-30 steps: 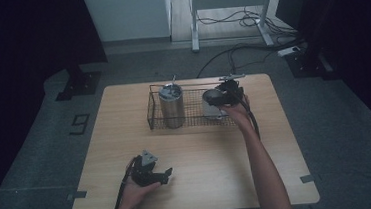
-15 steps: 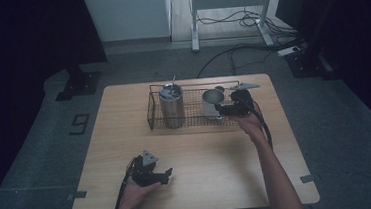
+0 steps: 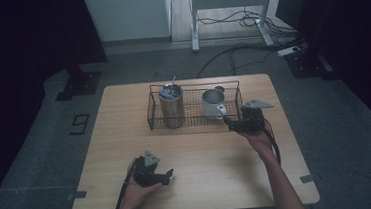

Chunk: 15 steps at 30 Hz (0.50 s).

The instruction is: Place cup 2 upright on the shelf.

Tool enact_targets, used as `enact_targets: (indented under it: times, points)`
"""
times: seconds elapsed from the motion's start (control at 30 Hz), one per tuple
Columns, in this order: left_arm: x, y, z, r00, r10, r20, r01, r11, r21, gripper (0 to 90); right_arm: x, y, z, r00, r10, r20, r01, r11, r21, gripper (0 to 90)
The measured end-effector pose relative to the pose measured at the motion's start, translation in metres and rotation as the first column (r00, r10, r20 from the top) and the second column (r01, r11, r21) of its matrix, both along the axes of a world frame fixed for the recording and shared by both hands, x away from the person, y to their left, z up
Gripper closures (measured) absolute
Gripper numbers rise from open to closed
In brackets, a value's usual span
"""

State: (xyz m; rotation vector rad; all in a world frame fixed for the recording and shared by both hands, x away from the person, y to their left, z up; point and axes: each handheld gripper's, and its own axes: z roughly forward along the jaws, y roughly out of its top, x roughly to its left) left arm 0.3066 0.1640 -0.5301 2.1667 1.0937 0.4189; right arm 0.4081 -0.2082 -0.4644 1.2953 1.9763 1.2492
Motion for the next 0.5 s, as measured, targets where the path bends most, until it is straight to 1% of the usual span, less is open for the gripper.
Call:
enact_targets:
  times: [0.07,0.13,0.3,0.4,0.43,0.5]
  points:
    - [0.0,0.0,0.0,1.0,0.001,0.0,-0.001,1.0,0.002,13.9,-0.006,-0.004,-0.005,1.0,-0.003,-0.001,0.003,1.0,0.0,16.2]
    - [0.0,-0.001,-0.001,1.0,0.0,-0.001,0.0,1.0,0.004,13.9,-0.013,-0.007,-0.01,1.0,-0.005,0.001,0.005,1.0,0.01,17.0]
    - [0.0,-0.001,-0.001,1.0,-0.003,-0.001,0.003,1.0,0.006,13.9,-0.027,-0.015,-0.023,0.9999,-0.008,-0.009,0.008,1.0,0.003,17.1]
    - [0.0,-0.001,-0.001,1.0,-0.002,-0.002,0.002,1.0,0.006,13.9,-0.036,-0.021,-0.031,0.9998,-0.015,-0.015,0.015,1.0,0.011,17.9]
    - [0.0,-0.001,-0.001,1.0,-0.002,-0.003,0.002,1.0,0.006,13.9,-0.038,-0.023,-0.032,0.9997,-0.016,-0.017,0.016,1.0,0.002,17.6]
    - [0.0,-0.001,-0.001,1.0,-0.001,-0.003,0.001,1.0,0.008,13.9,-0.042,-0.025,-0.034,0.9995,-0.025,-0.022,0.025,1.0,0.003,17.4]
